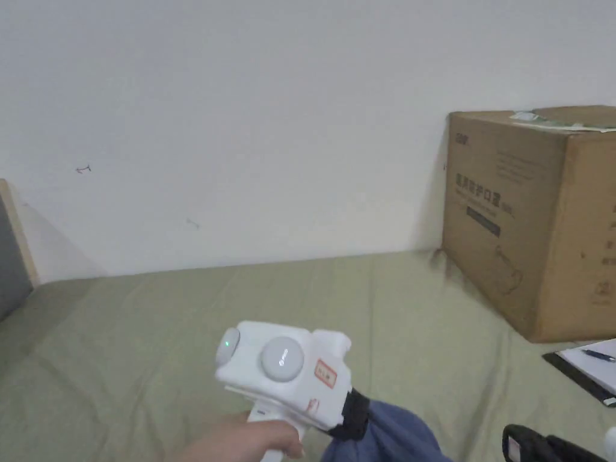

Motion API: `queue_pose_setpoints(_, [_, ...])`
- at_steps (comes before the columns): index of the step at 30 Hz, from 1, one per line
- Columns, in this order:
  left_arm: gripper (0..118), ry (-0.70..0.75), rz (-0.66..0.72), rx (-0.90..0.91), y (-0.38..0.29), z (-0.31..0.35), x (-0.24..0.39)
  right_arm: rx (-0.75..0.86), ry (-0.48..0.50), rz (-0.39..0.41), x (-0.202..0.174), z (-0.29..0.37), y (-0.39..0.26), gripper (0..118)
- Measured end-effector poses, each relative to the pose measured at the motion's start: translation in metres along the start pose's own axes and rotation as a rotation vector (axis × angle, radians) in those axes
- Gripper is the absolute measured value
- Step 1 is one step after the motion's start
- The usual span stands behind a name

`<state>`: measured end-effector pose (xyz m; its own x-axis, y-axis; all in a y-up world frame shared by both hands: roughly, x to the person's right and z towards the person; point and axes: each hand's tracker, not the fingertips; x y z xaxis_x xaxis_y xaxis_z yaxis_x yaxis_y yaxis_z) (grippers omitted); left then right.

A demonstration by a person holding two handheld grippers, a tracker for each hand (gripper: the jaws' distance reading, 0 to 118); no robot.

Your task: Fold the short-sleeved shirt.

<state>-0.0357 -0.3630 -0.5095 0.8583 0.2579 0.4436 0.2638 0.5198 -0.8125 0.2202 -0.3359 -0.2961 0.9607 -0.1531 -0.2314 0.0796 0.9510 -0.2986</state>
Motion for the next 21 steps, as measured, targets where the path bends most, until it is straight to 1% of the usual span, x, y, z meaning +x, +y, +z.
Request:
queue_pose_setpoints(1, [23, -0.019, 0.023, -0.051, -0.006, -0.022, -0.001, -0.013, -0.01, -0.003, 0.003, 0.0, -0.003, 0])
queue_pose_setpoints(2, [53, -0.032, 0.044, -0.065, -0.012, -0.037, -0.005, -0.029, -0.024, -0.006, 0.005, -0.001, -0.006, 0])
queue_pose_setpoints(3, [100, -0.03, 0.067, -0.085, -0.018, -0.048, -0.009, -0.043, -0.035, -0.013, 0.007, -0.001, -0.008, 0])
queue_pose_setpoints(4, [118, -0.019, 0.069, -0.096, -0.022, -0.056, -0.007, -0.057, -0.042, -0.022, 0.008, -0.002, -0.009, 0])
queue_pose_setpoints(6, [115, -0.014, 0.042, -0.03, -0.027, -0.052, -0.007, -0.066, -0.04, -0.035, 0.01, -0.004, -0.011, 0])
queue_pose_setpoints(8, [115, 0.019, 0.054, 0.008, -0.028, -0.038, -0.008, -0.07, -0.045, -0.036, 0.01, -0.007, -0.013, 0])
queue_pose_setpoints(10, [115, -0.002, 0.078, 0.049, -0.027, -0.012, -0.012, -0.079, -0.052, -0.029, 0.006, -0.011, -0.013, 0])
queue_pose_setpoints(12, [115, -0.027, 0.115, 0.123, -0.03, 0.027, -0.019, -0.083, -0.045, -0.022, 0.002, -0.015, -0.01, 0])
queue_pose_setpoints(14, [115, -0.03, 0.138, 0.239, -0.046, 0.073, -0.024, -0.066, -0.031, -0.008, -0.004, -0.015, -0.007, 0])
queue_pose_setpoints(17, [115, 0.028, 0.155, 0.436, -0.091, 0.137, -0.03, -0.004, -0.023, 0.032, -0.012, -0.012, -0.005, 0])
queue_pose_setpoints(18, [115, 0.057, 0.149, 0.522, -0.113, 0.156, -0.029, 0.029, -0.027, 0.043, -0.015, -0.01, -0.006, 0])
queue_pose_setpoints(19, [115, 0.122, 0.15, 0.625, -0.137, 0.172, -0.025, 0.064, -0.032, 0.049, -0.018, -0.009, -0.009, 0])
queue_pose_setpoints(20, [113, 0.176, 0.153, 0.714, -0.159, 0.182, -0.022, 0.096, -0.035, 0.056, -0.021, -0.006, -0.012, 0])
queue_pose_setpoints(21, [104, 0.228, 0.153, 0.815, -0.184, 0.192, -0.019, 0.133, -0.047, 0.062, -0.024, -0.004, -0.016, 0])
